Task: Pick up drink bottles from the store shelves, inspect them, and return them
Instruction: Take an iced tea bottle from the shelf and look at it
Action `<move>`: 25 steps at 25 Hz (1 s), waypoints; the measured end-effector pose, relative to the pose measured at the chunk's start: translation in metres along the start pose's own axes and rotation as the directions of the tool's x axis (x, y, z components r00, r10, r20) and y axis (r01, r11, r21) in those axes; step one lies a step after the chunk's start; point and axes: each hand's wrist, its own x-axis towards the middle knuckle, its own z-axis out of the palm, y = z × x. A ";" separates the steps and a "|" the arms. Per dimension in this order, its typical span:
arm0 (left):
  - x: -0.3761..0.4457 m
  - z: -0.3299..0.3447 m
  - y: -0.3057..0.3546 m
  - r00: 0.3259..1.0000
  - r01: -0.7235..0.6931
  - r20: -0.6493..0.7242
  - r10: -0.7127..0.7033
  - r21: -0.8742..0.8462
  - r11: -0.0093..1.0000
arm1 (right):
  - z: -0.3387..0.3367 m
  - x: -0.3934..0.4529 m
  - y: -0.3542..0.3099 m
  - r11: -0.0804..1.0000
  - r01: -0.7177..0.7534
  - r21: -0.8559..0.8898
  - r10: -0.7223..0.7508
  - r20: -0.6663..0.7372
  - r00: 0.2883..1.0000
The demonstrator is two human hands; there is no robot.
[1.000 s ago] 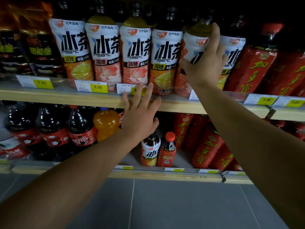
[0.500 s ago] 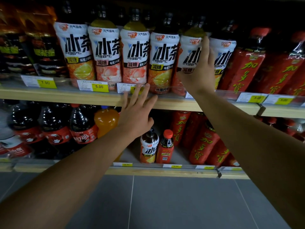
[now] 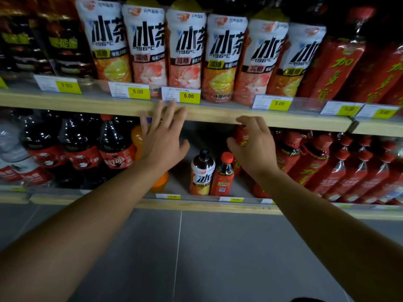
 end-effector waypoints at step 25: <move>-0.004 0.046 -0.030 0.969 -0.004 -0.247 0.013 0.035 0.999 | 0.155 -0.015 0.014 0.949 -0.282 0.142 0.236 0.274 0.932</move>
